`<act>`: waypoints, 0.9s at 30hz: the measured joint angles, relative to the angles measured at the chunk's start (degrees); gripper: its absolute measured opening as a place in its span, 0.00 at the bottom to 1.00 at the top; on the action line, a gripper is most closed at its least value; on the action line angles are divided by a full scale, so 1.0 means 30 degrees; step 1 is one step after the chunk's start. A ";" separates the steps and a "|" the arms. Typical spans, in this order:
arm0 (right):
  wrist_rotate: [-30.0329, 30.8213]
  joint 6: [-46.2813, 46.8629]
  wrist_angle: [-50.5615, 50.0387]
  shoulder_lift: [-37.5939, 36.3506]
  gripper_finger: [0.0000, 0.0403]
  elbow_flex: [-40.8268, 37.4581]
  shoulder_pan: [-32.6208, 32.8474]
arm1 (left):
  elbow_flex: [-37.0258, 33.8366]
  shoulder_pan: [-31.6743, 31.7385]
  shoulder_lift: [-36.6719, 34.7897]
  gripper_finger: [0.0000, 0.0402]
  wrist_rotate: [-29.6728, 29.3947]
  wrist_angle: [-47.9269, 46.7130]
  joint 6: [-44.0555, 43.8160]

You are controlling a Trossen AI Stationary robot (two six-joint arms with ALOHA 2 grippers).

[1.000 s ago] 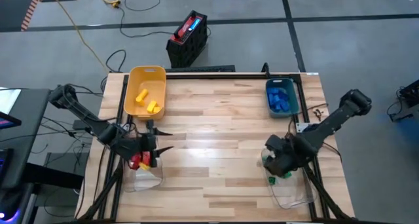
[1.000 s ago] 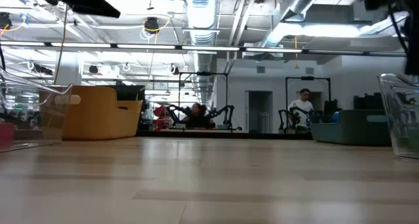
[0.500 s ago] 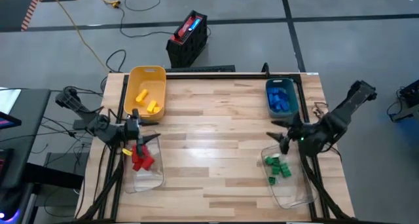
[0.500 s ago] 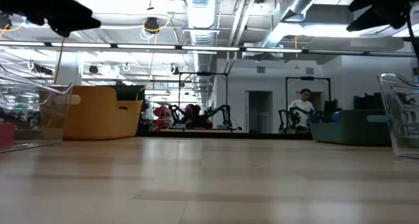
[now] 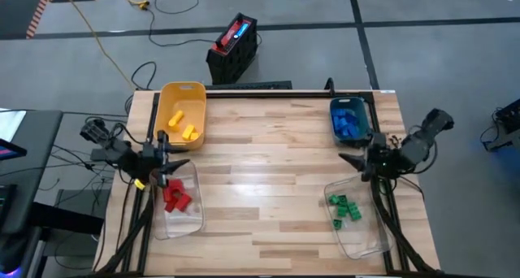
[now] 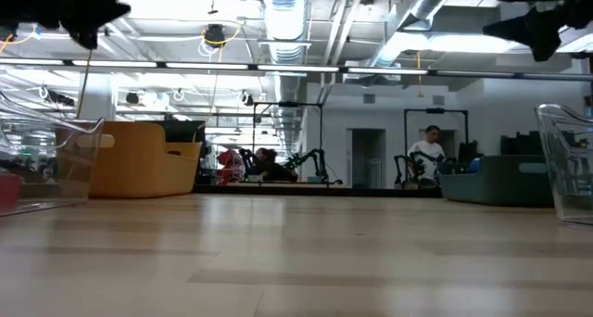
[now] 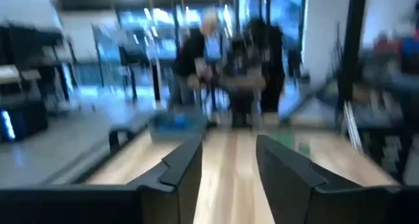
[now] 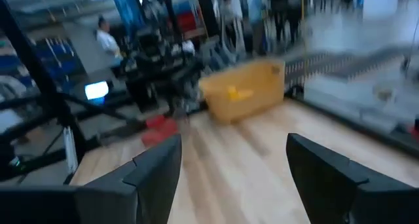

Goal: Sort blocks
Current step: Return to Home Position

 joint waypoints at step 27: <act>-1.1641 -0.5382 0.9276 -0.3574 0.36 -0.5990 -1.0012 | -0.3215 0.8053 -0.0077 0.03 0.9128 0.5704 -0.1390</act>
